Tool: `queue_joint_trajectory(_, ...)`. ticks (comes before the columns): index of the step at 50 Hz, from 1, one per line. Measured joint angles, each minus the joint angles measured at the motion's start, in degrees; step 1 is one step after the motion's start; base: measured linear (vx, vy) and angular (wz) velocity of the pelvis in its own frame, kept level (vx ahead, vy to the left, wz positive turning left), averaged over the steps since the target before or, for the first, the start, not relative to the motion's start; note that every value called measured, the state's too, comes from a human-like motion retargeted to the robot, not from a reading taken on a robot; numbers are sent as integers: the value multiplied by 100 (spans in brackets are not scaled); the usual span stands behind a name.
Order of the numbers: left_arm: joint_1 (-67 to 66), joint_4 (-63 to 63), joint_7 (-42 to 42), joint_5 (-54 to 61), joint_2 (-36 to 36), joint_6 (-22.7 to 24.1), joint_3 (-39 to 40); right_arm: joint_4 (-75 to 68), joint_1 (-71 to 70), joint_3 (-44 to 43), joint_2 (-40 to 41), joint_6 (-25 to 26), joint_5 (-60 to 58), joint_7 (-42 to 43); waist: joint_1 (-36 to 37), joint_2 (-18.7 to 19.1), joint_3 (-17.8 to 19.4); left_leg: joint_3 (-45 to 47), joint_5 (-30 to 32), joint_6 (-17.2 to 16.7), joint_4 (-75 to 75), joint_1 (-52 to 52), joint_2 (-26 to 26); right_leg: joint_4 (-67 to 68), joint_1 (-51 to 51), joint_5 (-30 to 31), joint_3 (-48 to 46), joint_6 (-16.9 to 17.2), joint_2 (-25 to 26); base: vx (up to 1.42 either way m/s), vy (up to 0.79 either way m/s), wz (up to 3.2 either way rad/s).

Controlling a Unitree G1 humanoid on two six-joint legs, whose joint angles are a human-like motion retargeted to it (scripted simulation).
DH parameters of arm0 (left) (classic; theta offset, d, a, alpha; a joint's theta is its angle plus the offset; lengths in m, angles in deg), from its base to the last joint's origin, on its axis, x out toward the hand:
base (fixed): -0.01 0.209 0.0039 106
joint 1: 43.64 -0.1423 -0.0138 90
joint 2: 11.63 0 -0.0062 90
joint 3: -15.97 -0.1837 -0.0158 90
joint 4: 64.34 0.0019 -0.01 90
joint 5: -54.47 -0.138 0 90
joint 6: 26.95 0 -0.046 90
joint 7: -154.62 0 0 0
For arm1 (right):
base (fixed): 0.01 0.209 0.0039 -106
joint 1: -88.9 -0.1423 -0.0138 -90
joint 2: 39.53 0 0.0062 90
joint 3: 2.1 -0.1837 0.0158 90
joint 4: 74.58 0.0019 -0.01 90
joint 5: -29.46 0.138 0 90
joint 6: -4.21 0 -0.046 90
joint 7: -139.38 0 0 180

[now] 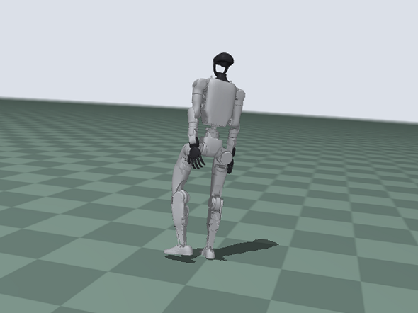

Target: Upper body actions

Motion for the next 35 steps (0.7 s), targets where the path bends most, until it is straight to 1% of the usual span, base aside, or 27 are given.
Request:
queue_joint_trajectory(1, 20, 114, -161, 198, -6, -247, 186, 140, -268, 64, 123, 46, 204, -309, 54, -10, 138, -237, 394, -100, 919, -521, 320, -52, -13, 36, -56, -8, -57, -30, -12, 51)
queue_joint_trajectory(2, 7, 190, -293, 393, -2, -470, 325, 312, -519, 119, 242, 73, 366, -622, 101, 7, 258, -529, 726, -112, 1799, -1062, 607, -124, -12, 81, -152, -22, -75, -32, -17, 97)
queue_joint_trajectory(3, -69, 190, -364, 584, 23, -641, 368, 552, -736, 157, 351, 59, 444, -945, 133, 80, 344, -935, 932, 54, 2600, -1642, 825, -233, 17, 142, -330, -48, -15, -20, -20, 93)
queue_joint_trajectory(4, -201, 190, -404, 719, 54, -775, 372, 787, -922, 230, 446, 27, 433, -1242, 241, 68, 423, -1360, 947, 88, 3132, -2073, 694, -305, 63, 193, -388, -63, -37, -9, -19, 65)
queue_joint_trajectory(5, -361, 190, -428, 827, 89, -889, 357, 1020, -1092, 319, 534, -14, 378, -1526, 387, 14, 496, -1796, 866, 58, 3530, -2430, 389, -359, 119, 240, -385, -73, -99, -3, -10, 8)
queue_joint_trajectory(7, -548, 190, -414, 748, 205, -1087, 233, 1428, -1406, 120, 707, -81, -138, -1715, 824, -38, 586, -1563, 493, 248, 4176, -2813, 681, -273, 70, 219, -326, -115, -179, -6, -4, -16)
queue_joint_trajectory(8, -598, 190, -420, 628, 272, -1111, 175, 1619, -1556, -18, 766, -156, -374, -1671, 1013, -23, 615, -1421, 279, 426, 4421, -2995, 829, -243, 24, 207, -315, -133, -173, -10, -3, -7)
queue_joint_trajectory(10, -719, 190, -509, 390, 408, -1006, 93, 1865, -1762, -18, 841, -386, -483, -1389, 1195, -54, 710, -1142, -10, 634, 4667, -3087, 992, -201, 29, 179, -338, -163, -217, -4, -1, 2)
queue_joint_trajectory(11, -761, 190, -572, 311, 474, -935, 76, 1913, -1806, 77, 860, -562, -387, -1304, 1190, -42, 725, -1041, -44, 636, 4622, -3005, 1038, -187, 53, 154, -375, -157, -210, -1, 3, 25)
queue_joint_trajectory(12, -794, 190, -621, 243, 527, -875, 69, 1949, -1832, 149, 871, -724, -321, -1260, 1164, -28, 731, -972, -36, 604, 4515, -2901, 1029, -181, 83, 127, -426, -150, -203, -1, 7, 42)
queue_joint_trajectory(13, -810, 190, -643, 196, 551, -836, 80, 1958, -1820, 178, 865, -856, -315, -1296, 1100, -7, 717, -964, 56, 504, 4284, -2753, 908, -189, 125, 96, -504, -142, -195, 1, 10, 59)
queue_joint_trajectory(16, -849, 190, -688, 430, 578, -749, 91, 1786, -1458, 137, 836, -936, -731, -1482, 807, -61, 553, -1050, 513, 180, 2884, -1950, 206, -174, 325, -66, -779, -68, -252, 13, 11, 71)
queue_joint_trajectory(18, -745, 190, -655, 862, 570, -698, 62, 1568, -1042, 101, 753, -939, -1149, -1422, 639, -168, 481, -1104, 757, 154, 1501, -1165, -304, -47, 438, -229, -845, -26, -298, 17, 6, 23)
queue_joint_trajectory(19, -636, 190, -599, 1063, 549, -630, 22, 1438, -791, 50, 680, -913, -1346, -1294, 589, -205, 438, -1100, 389, 197, 799, -745, -526, 77, 436, -325, -838, -20, -292, 9, 12, -13)
queue_joint_trajectory(20, -510, 190, -530, 1243, 522, -541, -31, 1302, -525, -22, 593, -873, -1534, -1138, 551, -230, 385, -1081, -216, 253, 114, -321, -736, 224, 410, -426, -824, -20, -273, 6, 18, -33)
queue_joint_trajectory(21, -329, 190, -354, 1421, 424, -334, -139, 1058, -267, -175, 474, -786, -1751, -818, 511, -149, 398, -890, -452, 477, -674, 138, -873, 536, 369, -539, -788, -35, -181, 6, 21, -36)
queue_joint_trajectory(22, -140, 190, -203, 1554, 326, -122, -251, 796, -23, -339, 339, -684, -1929, -516, 417, -64, 399, -792, -565, 684, -1363, 529, -1003, 906, 279, -546, -795, -61, -107, 8, 26, -14)
queue_joint_trajectory(23, 65, 190, -102, 1595, 231, 103, -372, 498, 191, -524, 171, -556, -2030, -249, 214, 31, 378, -883, -432, 858, -1857, 783, -1121, 1393, 87, -341, -890, -111, -72, -1, 32, 3)
queue_joint_trajectory(24, 374, 190, -48, 1583, 142, 275, -465, 222, 336, -667, -17, -396, -2044, -33, 34, 125, 417, -892, -306, 842, -2115, 896, -1034, 2044, -227, 107, -912, -156, -97, -15, 35, -1)
queue_joint_trajectory(25, 736, 190, -18, 1543, 56, 420, -543, -43, 446, -788, -217, -220, -2016, 159, -135, 219, 486, -860, -184, 731, -2256, 940, -844, 2777, -603, 677, -898, -197, -154, -37, 30, -7)
queue_joint_trajectory(26, 1172, 190, -57, 1401, 26, 527, -629, -305, 503, -930, -422, -68, -1872, 379, -314, 343, 566, -914, -189, 774, -2241, 839, -716, 3504, -1072, 1082, -949, -238, -263, -46, 27, 3)
queue_joint_trajectory(27, 1570, 128, -105, 1257, 2, 613, -730, -564, 571, -1069, -632, 58, -1717, 622, -484, 448, 645, -955, -200, 811, -2208, 753, -610, 4202, -1516, 1349, -995, -347, -369, -41, 26, 16)
queue_joint_trajectory(28, 1888, -56, -171, 1111, -10, 657, -860, -818, 659, -1205, -851, 136, -1539, 914, -640, 515, 726, -971, -223, 836, -2141, 693, -550, 4842, -1908, 1339, -1032, -592, -472, -29, 27, 7)
queue_joint_trajectory(30, 2637, -384, -430, 1009, 114, 647, -1249, -1199, 881, -1424, -1194, 317, -1109, 1366, -858, 599, 974, -992, -243, 888, -2045, 650, -441, 5802, -2435, 987, -1185, -831, -702, -26, 23, -1)
queue_joint_trajectory(32, 3236, -822, -310, 566, 108, 615, -1028, -1464, 1131, -1604, -1342, 509, -675, 1583, -869, 490, 1184, -980, -269, 915, -1966, 656, -442, 6387, -2788, 725, -1256, -1062, -840, -24, 6, -2)
queue_joint_trajectory(33, 3455, -1036, -103, 457, 1, 683, -975, -1467, 1335, -1737, -1353, 602, -536, 1686, -833, 440, 1226, -988, -280, 929, -1944, 665, -459, 6588, -2931, 632, -1231, -1109, -832, -9, -3, -3)
queue_joint_trajectory(35, 3619, -1338, 164, 429, -199, 1098, -1046, -1468, 1793, -2043, -1309, 692, -410, 1973, -663, 416, 1119, -947, -288, 916, -1923, 634, -393, 6698, -3138, 588, -1125, -1051, -604, 9, -11, -19)
